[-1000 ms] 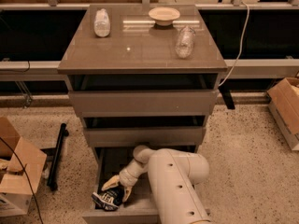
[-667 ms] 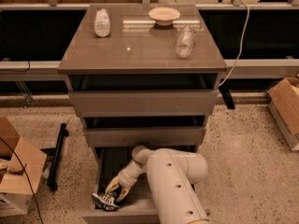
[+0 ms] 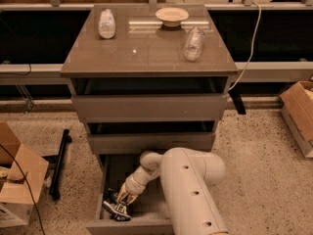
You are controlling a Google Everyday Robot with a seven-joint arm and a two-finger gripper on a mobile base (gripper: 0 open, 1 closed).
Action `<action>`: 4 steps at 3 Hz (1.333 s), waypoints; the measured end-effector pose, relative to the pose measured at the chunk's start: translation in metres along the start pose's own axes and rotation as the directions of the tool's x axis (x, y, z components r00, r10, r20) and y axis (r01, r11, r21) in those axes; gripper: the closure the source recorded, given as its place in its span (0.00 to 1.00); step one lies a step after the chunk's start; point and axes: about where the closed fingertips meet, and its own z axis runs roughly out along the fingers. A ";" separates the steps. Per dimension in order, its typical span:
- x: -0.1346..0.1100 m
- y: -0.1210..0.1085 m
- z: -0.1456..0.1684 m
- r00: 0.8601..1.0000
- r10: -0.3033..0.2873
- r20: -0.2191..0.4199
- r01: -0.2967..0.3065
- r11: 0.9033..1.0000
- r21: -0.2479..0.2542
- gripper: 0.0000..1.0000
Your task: Pick blue chip bag from bottom drawer and place on counter
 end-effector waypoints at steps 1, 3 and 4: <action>0.026 -0.001 -0.038 0.995 -0.035 0.089 0.035 0.999 -0.001 1.00; 0.121 -0.040 -0.147 0.948 -0.234 0.215 0.238 0.971 0.007 1.00; 0.211 -0.074 -0.236 0.881 -0.406 0.244 0.399 0.913 0.079 1.00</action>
Offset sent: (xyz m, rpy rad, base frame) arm -0.0963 -0.1399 0.1232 0.0358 -0.2749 -0.0045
